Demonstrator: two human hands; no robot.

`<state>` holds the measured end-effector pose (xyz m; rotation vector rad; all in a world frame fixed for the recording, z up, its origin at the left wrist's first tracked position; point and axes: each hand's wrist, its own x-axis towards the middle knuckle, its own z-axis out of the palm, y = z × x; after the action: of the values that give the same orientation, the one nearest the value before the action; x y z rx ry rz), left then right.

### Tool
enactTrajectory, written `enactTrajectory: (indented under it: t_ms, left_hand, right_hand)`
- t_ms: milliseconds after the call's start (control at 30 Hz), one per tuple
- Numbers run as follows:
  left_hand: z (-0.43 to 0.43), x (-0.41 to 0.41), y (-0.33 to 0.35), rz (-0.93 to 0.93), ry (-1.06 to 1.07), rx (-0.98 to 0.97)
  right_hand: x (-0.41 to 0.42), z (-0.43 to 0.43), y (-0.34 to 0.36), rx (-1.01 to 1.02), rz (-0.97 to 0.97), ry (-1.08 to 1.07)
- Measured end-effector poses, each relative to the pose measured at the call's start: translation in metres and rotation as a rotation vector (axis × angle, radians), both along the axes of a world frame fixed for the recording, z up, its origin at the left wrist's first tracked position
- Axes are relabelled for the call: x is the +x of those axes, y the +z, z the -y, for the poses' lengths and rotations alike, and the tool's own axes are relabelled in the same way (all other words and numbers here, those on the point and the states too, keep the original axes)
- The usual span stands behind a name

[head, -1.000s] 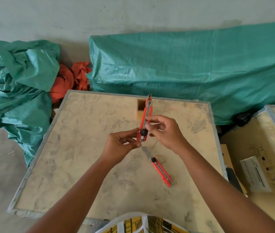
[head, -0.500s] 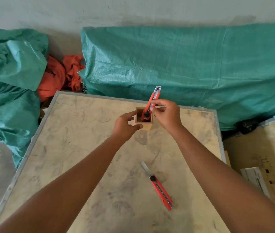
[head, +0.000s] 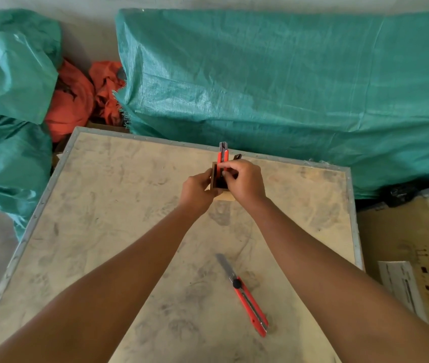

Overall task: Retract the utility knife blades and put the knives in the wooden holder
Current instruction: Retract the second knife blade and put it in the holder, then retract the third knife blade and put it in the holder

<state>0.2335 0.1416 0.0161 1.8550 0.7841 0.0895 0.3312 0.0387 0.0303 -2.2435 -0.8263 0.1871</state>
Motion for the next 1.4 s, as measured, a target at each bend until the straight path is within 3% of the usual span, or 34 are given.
enactTrajectory:
  t_ms: [267, 333, 600, 833, 1000, 1200, 1400]
  left_hand:
    - [0.002, 0.001, 0.005, -0.015, 0.026, -0.003]
    - [0.022, -0.024, 0.042, 0.054, 0.026, 0.029]
    - [0.055, -0.063, 0.028, -0.017, 0.090, -0.009]
    - [0.066, -0.090, 0.022, -0.072, 0.098, 0.016]
    - [0.139, -0.153, -0.007, -0.168, 0.127, -0.072]
    - [0.222, -0.183, -0.039, -0.285, 0.223, -0.151]
    - [0.264, -0.174, -0.049, -0.350, 0.191, 0.033]
  right_hand:
    - [0.000, -0.001, 0.011, 0.058, 0.001, -0.025]
    - [-0.024, 0.026, 0.044, 0.109, 0.031, -0.032]
    - [-0.055, 0.076, 0.027, 0.112, 0.009, -0.028]
    - [-0.060, 0.112, 0.013, -0.019, -0.202, -0.045]
    - [-0.094, 0.168, -0.007, -0.167, -0.403, 0.007]
    - [-0.114, 0.188, -0.034, -0.347, -0.465, 0.183]
    - [-0.122, 0.172, -0.054, -0.449, -0.479, 0.378]
